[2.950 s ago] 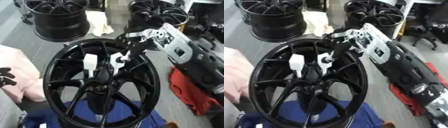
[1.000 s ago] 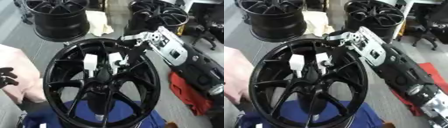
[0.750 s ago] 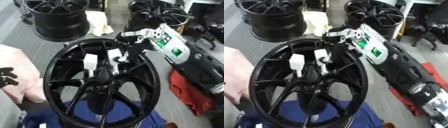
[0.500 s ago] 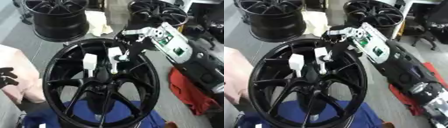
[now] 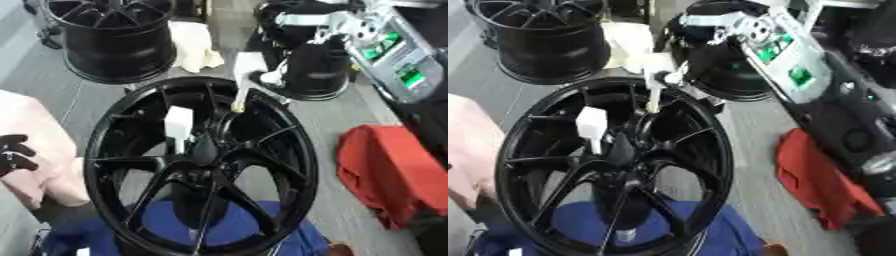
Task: Pull the pin out of the wheel hub.
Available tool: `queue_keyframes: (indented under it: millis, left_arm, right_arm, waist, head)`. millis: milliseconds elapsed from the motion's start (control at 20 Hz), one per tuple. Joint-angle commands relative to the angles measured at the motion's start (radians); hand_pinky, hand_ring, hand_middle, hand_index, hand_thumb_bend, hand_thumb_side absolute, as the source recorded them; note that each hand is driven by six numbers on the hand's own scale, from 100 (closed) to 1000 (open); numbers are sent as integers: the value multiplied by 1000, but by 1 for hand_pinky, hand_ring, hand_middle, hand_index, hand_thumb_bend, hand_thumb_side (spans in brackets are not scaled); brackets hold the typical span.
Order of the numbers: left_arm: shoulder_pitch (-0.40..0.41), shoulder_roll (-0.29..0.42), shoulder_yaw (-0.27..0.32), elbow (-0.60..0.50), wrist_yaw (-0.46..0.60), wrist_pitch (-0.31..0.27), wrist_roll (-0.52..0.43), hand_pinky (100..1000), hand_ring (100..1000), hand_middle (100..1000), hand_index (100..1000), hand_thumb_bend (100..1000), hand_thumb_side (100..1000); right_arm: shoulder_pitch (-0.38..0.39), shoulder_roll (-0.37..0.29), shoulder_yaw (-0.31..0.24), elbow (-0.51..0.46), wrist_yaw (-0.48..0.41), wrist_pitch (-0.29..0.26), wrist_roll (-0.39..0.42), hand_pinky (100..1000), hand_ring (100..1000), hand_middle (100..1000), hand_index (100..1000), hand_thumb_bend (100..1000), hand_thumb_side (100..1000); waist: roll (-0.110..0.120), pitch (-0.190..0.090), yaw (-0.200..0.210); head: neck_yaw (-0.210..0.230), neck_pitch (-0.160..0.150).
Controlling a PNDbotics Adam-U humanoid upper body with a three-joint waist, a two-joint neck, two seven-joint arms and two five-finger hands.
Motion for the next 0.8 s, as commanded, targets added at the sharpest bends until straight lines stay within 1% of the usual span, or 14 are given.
queue_keyframes:
  millis: [50,200,300,450,550,600,650,700,750,800]
  left_arm:
    - [-14,19,4,-27,7,6,0,754,604,634,839,197,685]
    - [-20,16,6,-32,11,11,0,754,606,635,838,192,682]
    - [-26,10,9,-38,13,17,0,753,609,635,837,186,681]
    - [-32,-2,14,-46,15,28,0,752,612,634,835,178,684]
    - [-35,-9,18,-51,16,36,0,750,613,633,833,174,688]
    - [-36,-12,19,-53,16,39,0,749,612,632,832,173,690]
    - [-37,-16,19,-55,16,43,0,749,612,632,830,173,692]
    - [-37,-19,18,-56,15,46,0,748,610,630,829,173,693]
    - [-38,-22,17,-57,14,48,0,747,609,629,828,174,695]
    - [-38,-24,15,-58,13,50,0,746,608,628,828,174,697]
  right_arm:
    - [71,-90,-134,-81,37,-3,-116,300,423,403,502,223,192]
    - [225,-101,-257,-108,93,-5,-279,307,426,395,508,200,210]
    - [331,-75,-327,-110,111,-10,-402,311,428,397,513,186,218]
    - [471,-13,-401,-90,125,-14,-575,324,438,401,520,180,224]
    - [549,37,-433,-65,130,-14,-674,354,458,415,538,187,229]
    - [581,62,-445,-50,117,-11,-718,392,481,433,559,199,231]
    - [615,86,-454,-33,110,-12,-762,455,525,469,607,216,236]
    - [640,108,-458,-15,103,-13,-801,512,576,520,682,235,258]
    - [664,130,-461,6,93,-14,-832,552,620,572,743,255,275]
    - [680,149,-461,24,82,-19,-856,634,724,700,862,307,326]
  waist:
    - [5,-12,-4]
    - [6,-6,-8]
    - [8,-2,-11]
    - [11,4,-16]
    - [14,8,-20]
    - [16,10,-22]
    - [17,12,-25]
    - [18,14,-26]
    - [20,15,-28]
    - [21,15,-29]
  head:
    - [4,-6]
    - [6,-18]
    - [5,-25]
    - [5,-33]
    - [5,-36]
    - [6,-37]
    - [6,-38]
    - [6,-39]
    - [6,-38]
    - [5,-38]
